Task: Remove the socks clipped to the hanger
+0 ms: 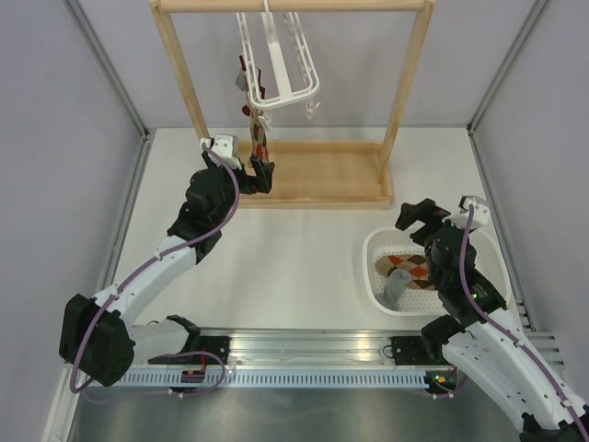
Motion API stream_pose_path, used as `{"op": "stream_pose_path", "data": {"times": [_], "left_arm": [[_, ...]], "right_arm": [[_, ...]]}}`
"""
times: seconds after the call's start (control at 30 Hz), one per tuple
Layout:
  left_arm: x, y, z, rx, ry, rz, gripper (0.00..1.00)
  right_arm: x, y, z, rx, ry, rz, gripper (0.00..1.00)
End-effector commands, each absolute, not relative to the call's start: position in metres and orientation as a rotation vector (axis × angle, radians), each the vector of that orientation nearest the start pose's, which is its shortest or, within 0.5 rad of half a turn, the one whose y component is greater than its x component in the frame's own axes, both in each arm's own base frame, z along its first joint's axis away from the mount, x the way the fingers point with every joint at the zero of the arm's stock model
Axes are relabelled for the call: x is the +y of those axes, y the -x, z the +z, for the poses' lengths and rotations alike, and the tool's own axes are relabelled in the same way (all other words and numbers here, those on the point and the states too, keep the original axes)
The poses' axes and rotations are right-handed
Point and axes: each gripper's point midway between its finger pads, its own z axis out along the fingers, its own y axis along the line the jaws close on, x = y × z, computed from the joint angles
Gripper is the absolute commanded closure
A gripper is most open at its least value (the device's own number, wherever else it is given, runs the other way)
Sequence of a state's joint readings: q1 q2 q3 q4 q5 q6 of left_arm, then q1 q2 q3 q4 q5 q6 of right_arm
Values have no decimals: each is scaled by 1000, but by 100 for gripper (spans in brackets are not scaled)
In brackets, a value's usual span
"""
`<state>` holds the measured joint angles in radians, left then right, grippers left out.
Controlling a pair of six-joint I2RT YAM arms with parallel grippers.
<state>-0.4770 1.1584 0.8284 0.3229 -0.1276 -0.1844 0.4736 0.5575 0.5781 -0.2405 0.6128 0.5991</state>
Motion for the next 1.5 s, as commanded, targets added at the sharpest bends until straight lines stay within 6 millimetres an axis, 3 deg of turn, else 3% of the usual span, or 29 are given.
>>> {"op": "stream_pose_path", "data": {"times": [0.0, 0.2, 0.33, 0.43, 0.53, 0.57, 0.67, 0.83, 0.93, 1.2, 1.47], "left_arm": [[-183, -387, 325, 1505, -87, -465, 0], [-181, -408, 309, 1565, -27, -411, 0], [-182, -411, 295, 1608, -18, -404, 6], [-183, -412, 287, 1626, -24, -401, 27], [-184, -412, 284, 1632, -28, -405, 41], [-185, -412, 283, 1636, -29, -411, 54], [-190, -409, 286, 1634, -43, -443, 76], [-189, -403, 297, 1629, -39, -461, 93], [-186, -396, 306, 1621, -25, -473, 98], [-185, -361, 335, 1598, -29, -586, 98], [-202, -324, 347, 1604, -123, -720, 98]], "right_arm": [[50, -271, 248, 1625, -541, 286, 2], [49, -272, 248, 1626, -535, 268, 2], [49, -273, 250, 1620, -529, 271, 2], [50, -274, 252, 1617, -526, 277, 2], [50, -274, 252, 1615, -526, 276, 2], [51, -274, 252, 1617, -525, 276, 2], [52, -275, 251, 1619, -522, 282, 2], [54, -277, 251, 1620, -521, 288, 2], [55, -277, 249, 1625, -517, 287, 2], [60, -281, 243, 1658, -496, 287, 2], [79, -284, 245, 1722, -407, 337, 3]]}}
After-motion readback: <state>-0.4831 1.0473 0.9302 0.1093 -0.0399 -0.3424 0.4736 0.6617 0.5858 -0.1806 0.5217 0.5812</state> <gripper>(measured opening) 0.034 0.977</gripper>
